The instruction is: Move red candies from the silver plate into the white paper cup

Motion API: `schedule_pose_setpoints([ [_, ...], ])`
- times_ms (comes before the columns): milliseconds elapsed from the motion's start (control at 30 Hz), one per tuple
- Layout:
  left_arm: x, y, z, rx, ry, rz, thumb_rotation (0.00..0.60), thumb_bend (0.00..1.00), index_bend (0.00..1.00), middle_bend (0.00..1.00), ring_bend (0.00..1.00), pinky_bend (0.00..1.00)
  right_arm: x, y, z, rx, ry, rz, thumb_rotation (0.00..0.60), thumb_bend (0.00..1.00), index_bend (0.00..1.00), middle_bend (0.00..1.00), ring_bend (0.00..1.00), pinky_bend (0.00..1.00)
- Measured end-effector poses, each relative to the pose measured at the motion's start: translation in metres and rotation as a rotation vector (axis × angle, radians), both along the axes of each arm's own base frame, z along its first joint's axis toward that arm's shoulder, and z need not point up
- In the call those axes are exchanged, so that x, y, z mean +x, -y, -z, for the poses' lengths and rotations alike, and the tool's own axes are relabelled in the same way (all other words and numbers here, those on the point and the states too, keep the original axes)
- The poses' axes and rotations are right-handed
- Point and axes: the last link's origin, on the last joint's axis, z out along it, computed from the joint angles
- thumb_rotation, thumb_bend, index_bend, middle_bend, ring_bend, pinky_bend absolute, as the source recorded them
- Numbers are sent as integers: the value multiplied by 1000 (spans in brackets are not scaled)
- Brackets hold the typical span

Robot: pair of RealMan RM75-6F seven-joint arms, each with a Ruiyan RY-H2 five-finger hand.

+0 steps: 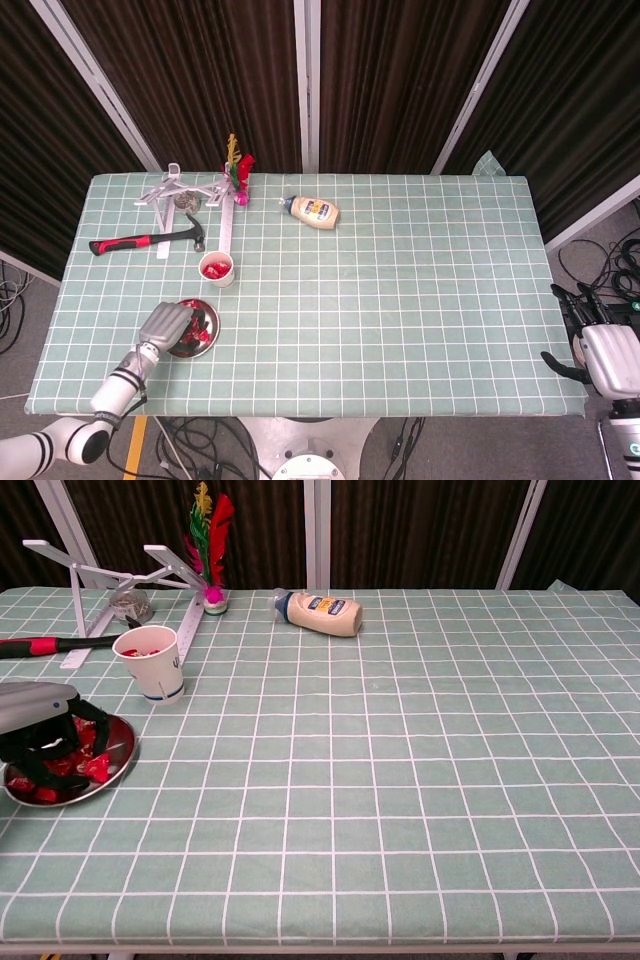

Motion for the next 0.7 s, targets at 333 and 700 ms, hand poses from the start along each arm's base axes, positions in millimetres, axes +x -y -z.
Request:
schedule_pose_setpoints([
  [333, -2, 1, 0, 7, 31, -19, 600, 384, 678, 987, 992, 1000, 0, 0, -1, -1, 2, 1, 600, 101, 78, 172, 32, 235],
  [700, 21, -29, -54, 151, 111, 32, 600, 393, 678, 988, 993, 1000, 1, 1, 1, 6, 5, -6, 600, 101, 78, 172, 32, 235],
])
